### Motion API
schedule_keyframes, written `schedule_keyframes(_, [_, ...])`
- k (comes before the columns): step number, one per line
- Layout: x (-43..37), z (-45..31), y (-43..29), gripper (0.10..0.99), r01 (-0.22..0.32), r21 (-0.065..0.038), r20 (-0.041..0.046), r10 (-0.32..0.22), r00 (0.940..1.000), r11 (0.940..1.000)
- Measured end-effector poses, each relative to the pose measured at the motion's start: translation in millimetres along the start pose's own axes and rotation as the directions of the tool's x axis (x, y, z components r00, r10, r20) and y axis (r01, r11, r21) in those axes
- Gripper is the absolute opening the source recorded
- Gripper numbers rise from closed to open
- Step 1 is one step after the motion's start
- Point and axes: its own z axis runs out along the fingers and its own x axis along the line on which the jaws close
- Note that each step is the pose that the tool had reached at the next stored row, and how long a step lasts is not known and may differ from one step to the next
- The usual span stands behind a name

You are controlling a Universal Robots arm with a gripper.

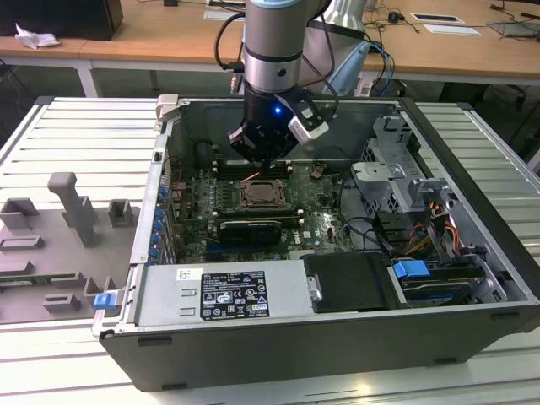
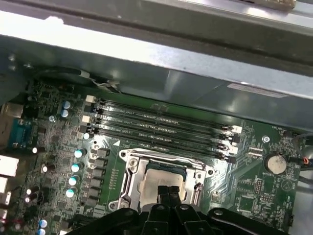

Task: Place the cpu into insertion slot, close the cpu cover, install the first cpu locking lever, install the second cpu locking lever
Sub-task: 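Install the first cpu locking lever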

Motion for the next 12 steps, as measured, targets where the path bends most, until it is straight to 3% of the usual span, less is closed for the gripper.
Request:
schedule_keyframes(2, [1.6, 1.5, 0.1, 0.106, -0.001, -0.004, 0.0004, 0.001, 1.0, 1.0])
schedule_keyframes(5, [1.7, 3.1, 0.2, 0.106, -0.024, -0.025, 0.0057, 0.024, 0.9997, 0.9994])
schedule_keyframes(7, [1.3, 6.5, 2.2, 0.106, -0.038, -0.027, 0.0064, 0.038, 0.9993, 0.9989])
schedule_keyframes(10, [-1.1, 13.0, 14.6, 0.106, -0.038, -0.033, 0.0076, 0.038, 0.9992, 0.9987])
schedule_keyframes(12, [-1.1, 13.2, 15.2, 0.106, -0.066, -0.033, 0.0085, 0.066, 0.9978, 0.9973])
